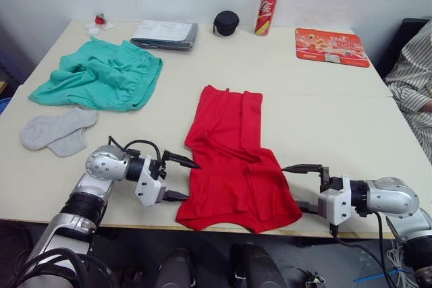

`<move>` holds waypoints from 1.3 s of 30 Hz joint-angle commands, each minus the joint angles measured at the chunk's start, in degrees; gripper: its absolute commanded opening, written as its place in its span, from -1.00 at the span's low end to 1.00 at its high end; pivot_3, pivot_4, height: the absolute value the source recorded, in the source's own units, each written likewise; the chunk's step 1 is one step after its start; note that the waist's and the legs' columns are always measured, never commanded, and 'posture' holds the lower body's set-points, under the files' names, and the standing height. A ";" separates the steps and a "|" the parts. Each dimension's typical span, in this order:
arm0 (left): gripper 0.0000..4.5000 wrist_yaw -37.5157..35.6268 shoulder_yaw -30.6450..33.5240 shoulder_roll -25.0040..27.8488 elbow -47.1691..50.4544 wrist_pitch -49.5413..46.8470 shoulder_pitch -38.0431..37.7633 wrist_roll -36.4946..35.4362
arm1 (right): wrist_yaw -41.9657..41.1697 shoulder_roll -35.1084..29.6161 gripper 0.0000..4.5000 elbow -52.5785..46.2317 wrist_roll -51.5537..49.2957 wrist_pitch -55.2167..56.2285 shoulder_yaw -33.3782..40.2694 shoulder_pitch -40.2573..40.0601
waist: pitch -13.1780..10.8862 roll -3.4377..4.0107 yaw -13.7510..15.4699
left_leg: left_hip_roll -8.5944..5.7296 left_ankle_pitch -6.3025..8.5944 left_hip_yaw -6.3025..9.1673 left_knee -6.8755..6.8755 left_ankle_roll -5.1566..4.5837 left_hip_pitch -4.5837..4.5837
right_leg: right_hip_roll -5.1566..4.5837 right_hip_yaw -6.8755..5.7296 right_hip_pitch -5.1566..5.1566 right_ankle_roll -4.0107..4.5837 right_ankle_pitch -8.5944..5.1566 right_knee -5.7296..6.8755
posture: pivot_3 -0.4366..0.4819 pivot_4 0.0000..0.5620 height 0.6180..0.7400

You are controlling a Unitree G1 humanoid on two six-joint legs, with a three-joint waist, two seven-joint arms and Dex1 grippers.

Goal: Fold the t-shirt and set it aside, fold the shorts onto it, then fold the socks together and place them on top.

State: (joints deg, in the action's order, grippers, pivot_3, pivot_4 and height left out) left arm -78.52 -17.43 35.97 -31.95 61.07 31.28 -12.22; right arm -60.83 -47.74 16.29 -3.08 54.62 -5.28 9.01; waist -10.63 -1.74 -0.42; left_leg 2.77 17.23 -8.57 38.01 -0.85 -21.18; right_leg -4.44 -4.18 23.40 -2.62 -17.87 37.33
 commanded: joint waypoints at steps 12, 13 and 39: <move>-0.63 -5.90 -7.11 -0.50 4.69 -4.51 -3.27 -2.85 | 0.77 -2.04 -0.88 -10.18 -4.22 -5.78 -3.91 -6.67 | -0.01 0.02 0.16 | -0.02 0.02 0.05 0.04 -0.06 -0.05 | -0.01 -0.01 0.01 0.00 0.00 0.00 | -0.05 -0.47 1.00; -0.78 -5.76 -7.11 -0.48 5.44 -5.82 -3.97 -3.05 | 0.87 -2.19 -1.00 -10.76 -4.42 -6.22 -3.75 -7.12 | 0.01 0.06 0.15 | -0.02 0.02 0.05 0.04 -0.07 -0.04 | -0.02 -0.01 0.00 0.00 0.00 0.00 | -0.05 -0.47 1.00; -0.98 0.62 8.02 18.09 38.10 -59.77 -22.68 -25.74 | 2.24 -10.78 -1.00 -44.44 -36.84 -52.68 11.01 -21.33 | -0.07 0.31 0.11 | 0.03 0.26 0.25 -0.05 -0.43 -0.08 | -0.09 -0.03 0.02 0.08 -0.08 -0.05 | -0.05 -0.47 1.00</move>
State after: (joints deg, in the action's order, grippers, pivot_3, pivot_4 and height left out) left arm -81.21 -12.82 54.32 4.57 9.02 6.85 -32.79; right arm -60.25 -58.46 -26.15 -34.50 7.07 3.23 -14.19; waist -10.69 -1.43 -0.30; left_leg 2.80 17.48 -8.32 37.96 -1.29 -21.26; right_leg -4.53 -4.21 23.42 -2.56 -17.94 37.27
